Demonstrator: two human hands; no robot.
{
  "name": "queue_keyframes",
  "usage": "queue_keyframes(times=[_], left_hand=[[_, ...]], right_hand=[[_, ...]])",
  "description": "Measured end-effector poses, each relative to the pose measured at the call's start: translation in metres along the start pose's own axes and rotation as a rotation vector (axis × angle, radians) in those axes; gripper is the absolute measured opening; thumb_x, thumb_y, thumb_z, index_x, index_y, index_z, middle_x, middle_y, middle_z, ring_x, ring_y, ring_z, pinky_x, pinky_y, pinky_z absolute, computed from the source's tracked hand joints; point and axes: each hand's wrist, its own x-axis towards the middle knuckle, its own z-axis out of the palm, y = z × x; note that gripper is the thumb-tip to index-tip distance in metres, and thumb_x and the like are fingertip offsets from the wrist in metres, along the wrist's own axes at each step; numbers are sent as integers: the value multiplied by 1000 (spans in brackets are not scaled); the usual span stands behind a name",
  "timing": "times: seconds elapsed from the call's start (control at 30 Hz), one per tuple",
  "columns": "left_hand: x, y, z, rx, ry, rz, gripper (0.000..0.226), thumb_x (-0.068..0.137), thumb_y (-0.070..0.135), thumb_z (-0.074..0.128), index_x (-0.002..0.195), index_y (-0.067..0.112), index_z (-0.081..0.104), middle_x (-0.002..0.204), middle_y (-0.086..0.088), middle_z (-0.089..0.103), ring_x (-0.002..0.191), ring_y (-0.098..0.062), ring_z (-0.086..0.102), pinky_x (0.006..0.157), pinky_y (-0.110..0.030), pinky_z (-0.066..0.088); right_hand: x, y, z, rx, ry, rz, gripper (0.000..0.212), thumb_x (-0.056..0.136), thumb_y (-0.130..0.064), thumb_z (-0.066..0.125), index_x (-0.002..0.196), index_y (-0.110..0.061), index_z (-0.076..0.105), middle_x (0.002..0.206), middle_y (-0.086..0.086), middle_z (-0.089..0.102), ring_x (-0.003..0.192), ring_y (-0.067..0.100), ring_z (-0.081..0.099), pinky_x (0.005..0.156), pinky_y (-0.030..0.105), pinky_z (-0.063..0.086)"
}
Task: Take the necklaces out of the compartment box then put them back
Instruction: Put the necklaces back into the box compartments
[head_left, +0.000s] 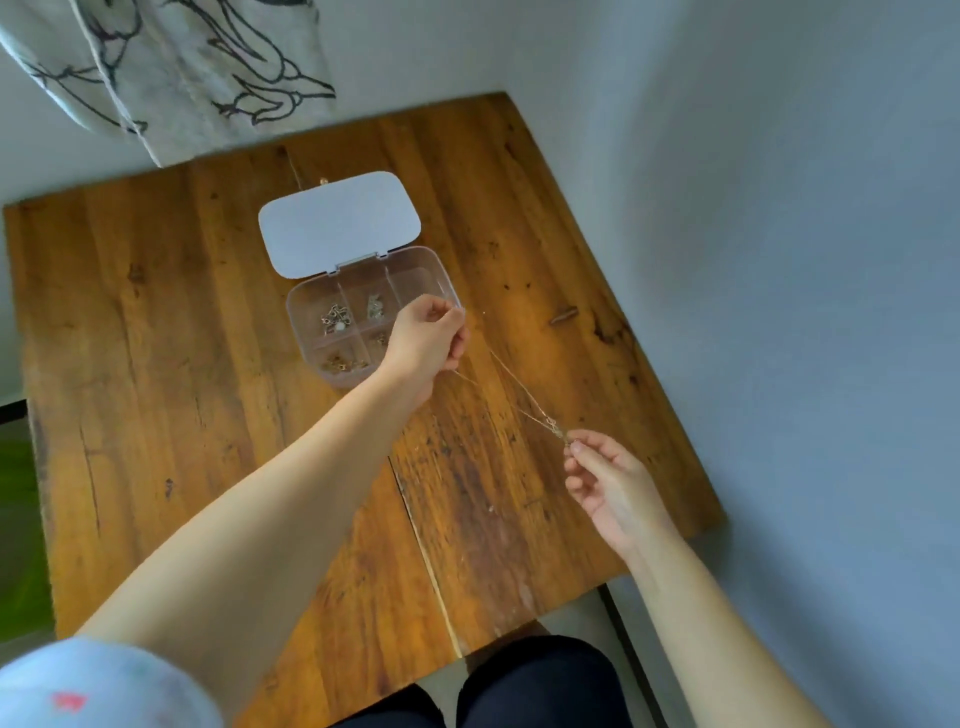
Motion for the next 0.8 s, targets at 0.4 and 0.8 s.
queue_keyframes(times=[0.4, 0.8], left_hand=[[50, 17, 89, 312, -188, 8, 12, 92, 15, 52, 83, 13, 59, 64, -1, 56, 47, -11, 39, 40, -20, 28], [79, 8, 114, 282, -172, -44, 17, 93, 9, 49, 104, 7, 62, 75, -4, 59, 62, -12, 54, 55, -23, 49]], right_hand=[[26, -35, -71, 170, -8, 59, 15, 88, 2, 56, 89, -6, 68, 74, 7, 63, 67, 13, 61, 57, 20, 53], [43, -16, -77, -652, 299, -82, 13, 91, -9, 56, 86, -21, 60, 78, 1, 66, 67, 12, 63, 70, 25, 54]])
